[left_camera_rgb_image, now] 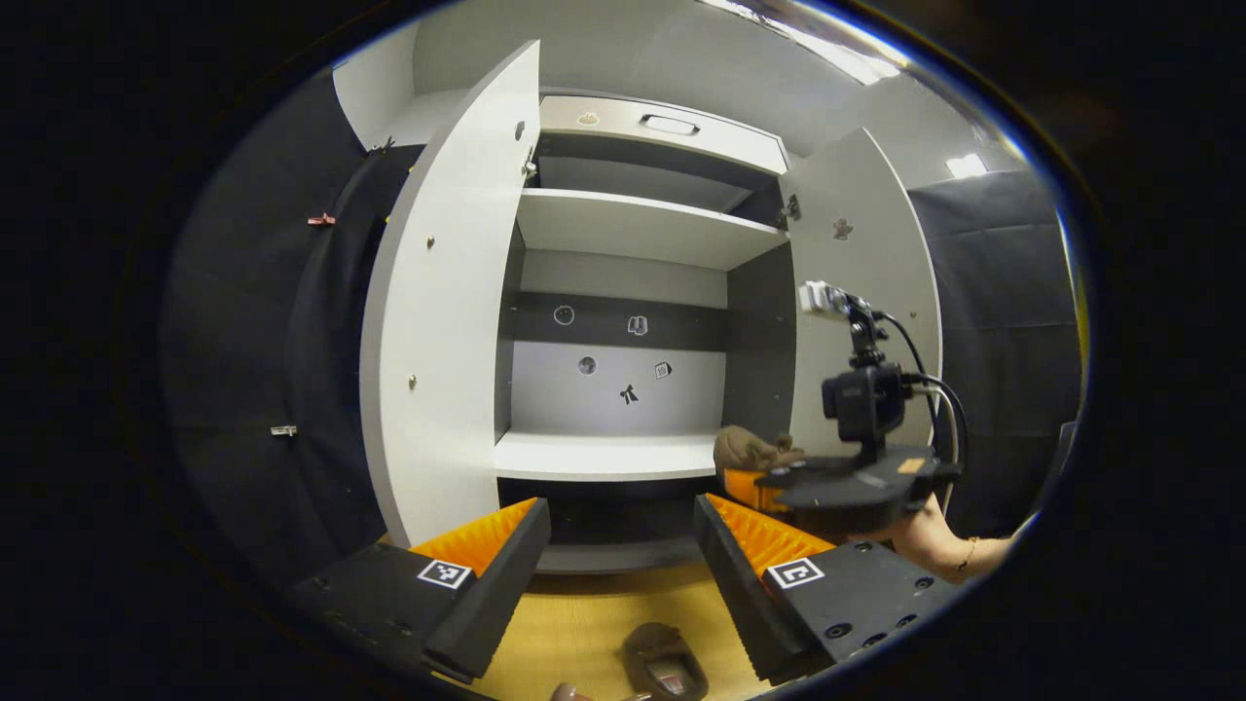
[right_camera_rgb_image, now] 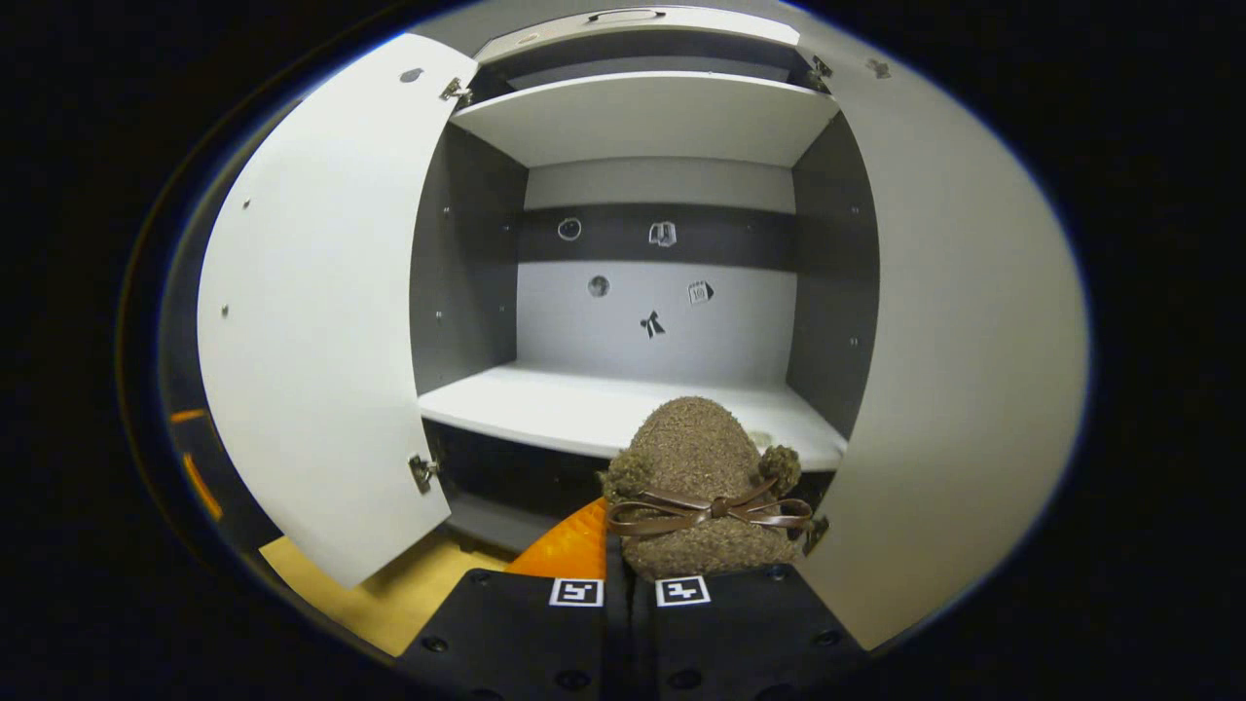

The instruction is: Grab one shoe with the right hand and put it into the shoe cabinet, grab the other shoe with the left hand and put it into the shoe cabinet; then close the right door with the right hand and the left door with the left hand.

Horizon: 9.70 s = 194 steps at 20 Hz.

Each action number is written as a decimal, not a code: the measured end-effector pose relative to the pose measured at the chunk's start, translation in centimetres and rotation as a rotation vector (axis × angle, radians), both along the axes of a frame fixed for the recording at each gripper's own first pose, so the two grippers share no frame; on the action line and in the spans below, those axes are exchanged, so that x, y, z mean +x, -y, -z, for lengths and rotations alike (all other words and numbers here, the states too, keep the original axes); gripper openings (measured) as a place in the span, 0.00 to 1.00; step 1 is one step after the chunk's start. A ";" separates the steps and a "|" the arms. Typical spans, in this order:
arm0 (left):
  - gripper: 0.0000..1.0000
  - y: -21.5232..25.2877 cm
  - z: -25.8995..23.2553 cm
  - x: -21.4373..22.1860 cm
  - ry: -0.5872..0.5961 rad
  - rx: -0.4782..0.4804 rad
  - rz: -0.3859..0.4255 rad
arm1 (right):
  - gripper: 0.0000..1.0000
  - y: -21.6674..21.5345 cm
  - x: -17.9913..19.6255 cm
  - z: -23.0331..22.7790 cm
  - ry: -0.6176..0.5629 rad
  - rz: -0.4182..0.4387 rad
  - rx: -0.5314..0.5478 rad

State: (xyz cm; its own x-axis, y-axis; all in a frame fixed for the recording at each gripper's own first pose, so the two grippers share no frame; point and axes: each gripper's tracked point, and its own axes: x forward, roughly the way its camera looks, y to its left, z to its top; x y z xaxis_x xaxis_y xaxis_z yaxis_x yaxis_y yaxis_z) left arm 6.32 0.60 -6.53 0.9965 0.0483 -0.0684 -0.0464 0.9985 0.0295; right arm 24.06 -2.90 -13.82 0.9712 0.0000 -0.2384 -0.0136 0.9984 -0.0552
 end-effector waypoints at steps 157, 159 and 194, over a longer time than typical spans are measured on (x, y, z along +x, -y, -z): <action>0.96 -1.5 -10.4 3.8 -0.021 -0.010 0.173 | 0.98 14.6 -17.9 -14.5 0.255 0.157 -0.053; 0.96 -1.9 -10.1 1.3 -0.018 -0.042 0.186 | 0.98 18.4 -19.6 -15.4 0.266 0.249 -0.075; 0.95 -18.9 -11.4 -4.7 -0.016 0.024 -0.257 | 0.95 3.2 -3.8 -11.8 0.177 -0.238 0.106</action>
